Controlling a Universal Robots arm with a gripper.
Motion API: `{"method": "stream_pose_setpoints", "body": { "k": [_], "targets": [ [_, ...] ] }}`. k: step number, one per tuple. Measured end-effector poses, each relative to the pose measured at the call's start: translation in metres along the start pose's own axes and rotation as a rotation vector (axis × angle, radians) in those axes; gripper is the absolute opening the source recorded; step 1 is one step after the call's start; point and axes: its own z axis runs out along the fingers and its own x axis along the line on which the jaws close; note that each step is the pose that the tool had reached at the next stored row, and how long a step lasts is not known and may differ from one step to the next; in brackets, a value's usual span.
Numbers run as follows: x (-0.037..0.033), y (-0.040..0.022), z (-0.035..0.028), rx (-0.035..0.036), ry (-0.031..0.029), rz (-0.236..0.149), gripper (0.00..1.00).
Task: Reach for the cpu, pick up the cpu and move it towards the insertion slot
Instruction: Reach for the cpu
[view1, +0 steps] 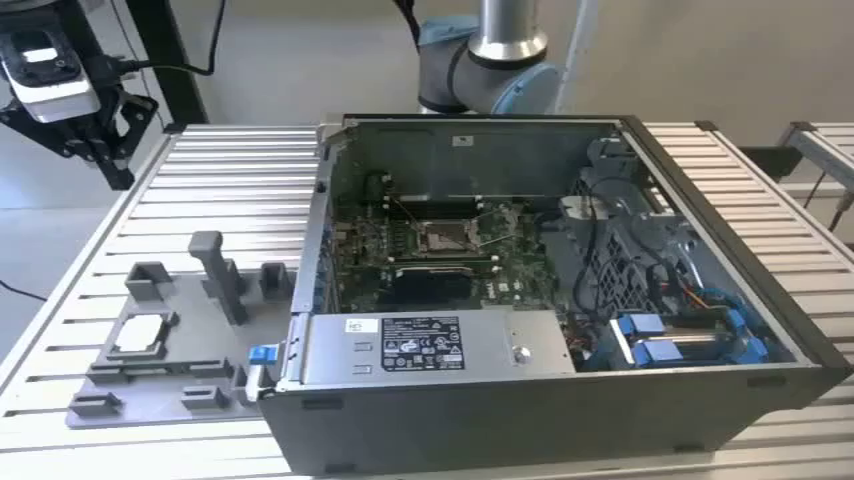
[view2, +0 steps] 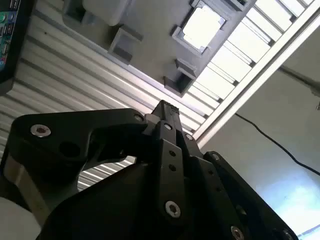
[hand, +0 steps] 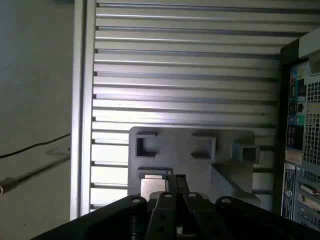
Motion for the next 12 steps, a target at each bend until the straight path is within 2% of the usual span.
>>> {"method": "stream_pose_setpoints", "body": {
  "k": [12],
  "targets": [
    [0.0,0.0,0.0,0.0001,0.0001,0.0,0.0]
  ]
}}
